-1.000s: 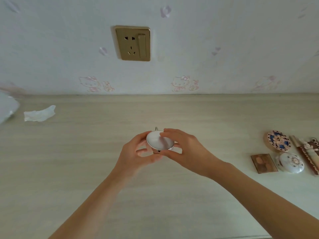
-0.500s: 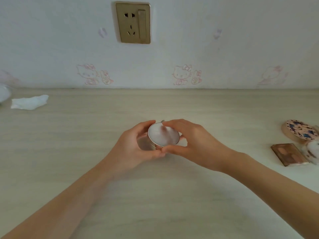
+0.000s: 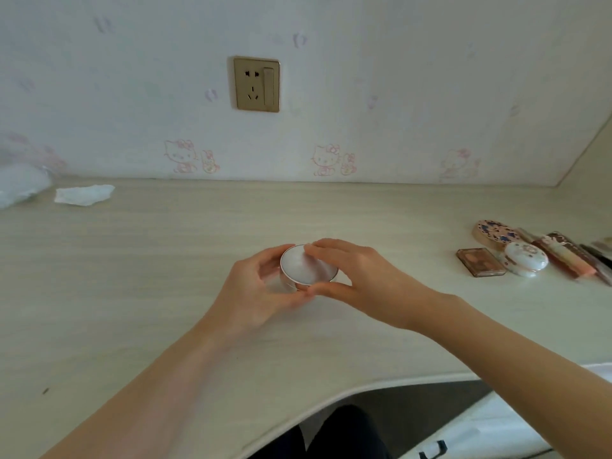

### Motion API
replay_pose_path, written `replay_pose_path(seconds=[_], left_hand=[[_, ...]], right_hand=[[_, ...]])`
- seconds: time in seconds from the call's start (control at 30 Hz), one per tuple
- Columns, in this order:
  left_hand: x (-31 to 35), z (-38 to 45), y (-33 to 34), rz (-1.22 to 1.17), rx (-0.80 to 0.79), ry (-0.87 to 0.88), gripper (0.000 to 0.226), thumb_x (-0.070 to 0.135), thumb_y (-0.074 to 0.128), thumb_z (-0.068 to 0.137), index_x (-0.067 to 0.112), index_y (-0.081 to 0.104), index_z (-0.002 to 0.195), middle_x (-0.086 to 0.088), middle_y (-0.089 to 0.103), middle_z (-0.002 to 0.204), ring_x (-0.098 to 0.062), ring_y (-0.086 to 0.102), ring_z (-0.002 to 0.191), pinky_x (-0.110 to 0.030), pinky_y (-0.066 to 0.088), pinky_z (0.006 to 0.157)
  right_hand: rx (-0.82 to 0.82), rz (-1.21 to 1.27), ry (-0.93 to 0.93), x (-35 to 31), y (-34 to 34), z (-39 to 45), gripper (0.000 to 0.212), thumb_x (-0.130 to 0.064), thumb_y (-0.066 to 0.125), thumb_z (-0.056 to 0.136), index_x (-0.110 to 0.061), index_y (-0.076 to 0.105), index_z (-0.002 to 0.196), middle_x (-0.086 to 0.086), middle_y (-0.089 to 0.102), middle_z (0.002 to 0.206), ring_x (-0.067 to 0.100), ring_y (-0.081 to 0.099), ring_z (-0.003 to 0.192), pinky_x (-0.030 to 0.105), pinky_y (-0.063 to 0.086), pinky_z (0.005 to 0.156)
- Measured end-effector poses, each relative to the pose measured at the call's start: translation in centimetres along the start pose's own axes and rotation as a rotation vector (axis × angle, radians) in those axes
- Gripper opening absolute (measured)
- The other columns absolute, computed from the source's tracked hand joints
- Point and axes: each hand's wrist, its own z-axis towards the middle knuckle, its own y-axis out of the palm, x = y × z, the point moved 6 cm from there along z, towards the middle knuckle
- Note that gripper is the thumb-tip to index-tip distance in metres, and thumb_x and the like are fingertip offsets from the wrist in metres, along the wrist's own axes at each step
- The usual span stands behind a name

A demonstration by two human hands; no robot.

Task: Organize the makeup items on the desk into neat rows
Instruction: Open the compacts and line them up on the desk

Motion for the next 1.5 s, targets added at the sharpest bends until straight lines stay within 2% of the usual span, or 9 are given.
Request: replay_pose_path(seconds=[0.17, 0.7, 0.87, 1.0, 1.07, 1.13, 1.27, 1.4, 1.5], left_hand=[[0.0, -0.2, 0.0, 0.019, -0.013, 0.018, 0.062, 0.007, 0.090, 0.056, 0.032, 0.063, 0.106, 0.021, 0.070, 0.106, 0.001, 0.063, 0.106, -0.016, 0.048, 0.091], [-0.4, 0.4, -0.3, 0.063, 0.002, 0.024, 0.063, 0.006, 0.092, 0.054, 0.038, 0.063, 0.101, 0.023, 0.070, 0.103, 0.003, 0.063, 0.104, -0.010, 0.045, 0.088], [-0.3, 0.4, -0.2, 0.089, -0.007, 0.028, 0.060, 0.011, 0.092, 0.055, 0.039, 0.064, 0.101, 0.024, 0.070, 0.103, 0.004, 0.062, 0.105, -0.010, 0.045, 0.090], [-0.4, 0.4, -0.2, 0.119, -0.009, 0.021, 0.064, 0.012, 0.092, 0.053, 0.041, 0.062, 0.102, 0.027, 0.069, 0.102, 0.005, 0.063, 0.103, -0.011, 0.046, 0.089], [-0.5, 0.3, -0.1, 0.135, -0.020, 0.010, 0.067, 0.012, 0.093, 0.051, 0.042, 0.061, 0.102, 0.028, 0.069, 0.100, 0.007, 0.062, 0.103, -0.009, 0.045, 0.087], [-0.7, 0.3, -0.2, 0.126, -0.024, -0.002, 0.069, 0.012, 0.094, 0.049, 0.039, 0.062, 0.104, 0.024, 0.070, 0.102, 0.005, 0.063, 0.103, -0.010, 0.046, 0.088], [-1.1, 0.3, -0.3, 0.125, -0.029, -0.021, 0.076, 0.016, 0.095, 0.047, 0.030, 0.064, 0.114, 0.019, 0.069, 0.110, 0.002, 0.061, 0.110, -0.021, 0.045, 0.097], [-1.2, 0.3, -0.1, 0.120, -0.030, -0.043, 0.077, 0.021, 0.094, 0.048, 0.029, 0.063, 0.117, 0.019, 0.070, 0.109, 0.003, 0.061, 0.109, -0.025, 0.046, 0.099], [-1.8, 0.5, -0.4, 0.131, 0.010, -0.083, 0.096, 0.043, 0.090, 0.041, 0.027, 0.055, 0.129, 0.014, 0.068, 0.115, 0.004, 0.058, 0.113, -0.030, 0.044, 0.102]], right_hand=[[-0.049, -0.032, -0.013, -0.8, 0.3, -0.4, 0.056, -0.055, 0.048, 0.086, -0.017, 0.052, 0.127, -0.009, 0.054, 0.116, 0.014, 0.054, 0.097, 0.032, 0.046, 0.085], [-0.106, -0.100, -0.068, -0.2, 0.7, 0.4, 0.046, -0.044, 0.051, 0.093, -0.019, 0.048, 0.131, -0.008, 0.053, 0.113, 0.014, 0.052, 0.092, 0.032, 0.045, 0.082], [-0.126, -0.182, -0.070, -0.3, 0.7, 0.3, 0.053, -0.048, 0.046, 0.094, -0.021, 0.039, 0.138, -0.006, 0.047, 0.133, 0.014, 0.050, 0.113, 0.026, 0.041, 0.094], [-0.210, -0.194, -0.055, -0.2, 0.4, 0.2, 0.075, -0.051, 0.060, 0.085, -0.027, 0.023, 0.146, -0.009, 0.030, 0.151, 0.012, 0.036, 0.133, 0.027, 0.034, 0.107], [-0.215, -0.179, -0.055, -0.3, 0.2, 0.7, 0.070, -0.048, 0.065, 0.084, -0.027, 0.031, 0.142, -0.011, 0.046, 0.139, 0.011, 0.047, 0.119, 0.028, 0.042, 0.098], [-0.225, -0.263, -0.080, -0.6, 0.1, 1.4, 0.053, -0.049, 0.063, 0.085, -0.023, 0.045, 0.128, -0.010, 0.057, 0.119, 0.015, 0.055, 0.100, 0.034, 0.048, 0.084], [-0.282, -0.280, -0.069, -0.6, -0.2, 1.8, 0.038, -0.053, 0.058, 0.086, -0.026, 0.049, 0.112, -0.006, 0.059, 0.095, 0.014, 0.052, 0.079, 0.042, 0.050, 0.069], [-0.325, -0.198, -0.055, -0.1, -0.7, 1.9, 0.033, -0.048, 0.056, 0.089, -0.025, 0.054, 0.113, -0.010, 0.060, 0.100, 0.012, 0.054, 0.087, 0.039, 0.049, 0.075], [-0.285, -0.105, -0.030, 0.3, -0.9, 2.2, 0.031, -0.042, 0.053, 0.094, -0.026, 0.056, 0.120, -0.019, 0.058, 0.098, 0.008, 0.052, 0.088, 0.029, 0.044, 0.078]])
